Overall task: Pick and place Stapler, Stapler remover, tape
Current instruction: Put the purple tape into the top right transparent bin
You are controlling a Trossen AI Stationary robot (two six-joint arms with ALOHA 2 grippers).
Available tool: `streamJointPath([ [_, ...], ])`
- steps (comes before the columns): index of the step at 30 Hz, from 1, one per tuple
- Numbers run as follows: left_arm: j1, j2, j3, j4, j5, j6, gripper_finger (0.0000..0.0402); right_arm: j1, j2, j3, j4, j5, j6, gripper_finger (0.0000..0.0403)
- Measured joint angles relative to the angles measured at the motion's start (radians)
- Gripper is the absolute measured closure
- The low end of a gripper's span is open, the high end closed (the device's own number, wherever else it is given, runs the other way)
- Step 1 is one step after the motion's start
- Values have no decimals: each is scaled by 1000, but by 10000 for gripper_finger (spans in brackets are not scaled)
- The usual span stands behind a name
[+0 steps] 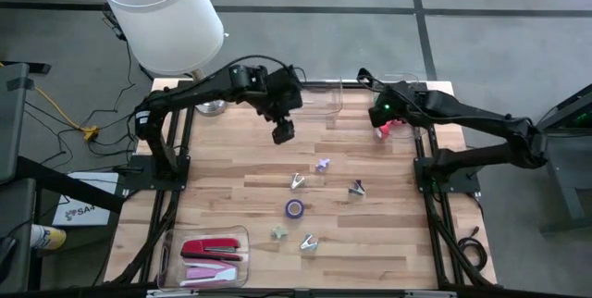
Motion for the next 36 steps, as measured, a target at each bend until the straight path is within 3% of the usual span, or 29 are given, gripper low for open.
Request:
streamJointPath([
  [10, -146, 0, -217, 36, 4, 43, 138, 40, -21, 0, 47, -22, -136, 233],
  [22, -339, 0, -556, 343, 72, 66, 138, 49, -21, 0, 74, -27, -296, 233],
  [32, -465, 1, -675, 613, 73, 278, 138, 49, -21, 0, 105, -18, -412, 233],
  [36, -495, 20, -680, 706, 17, 329, 138, 49, -21, 0, 123, -19, -450, 233],
])
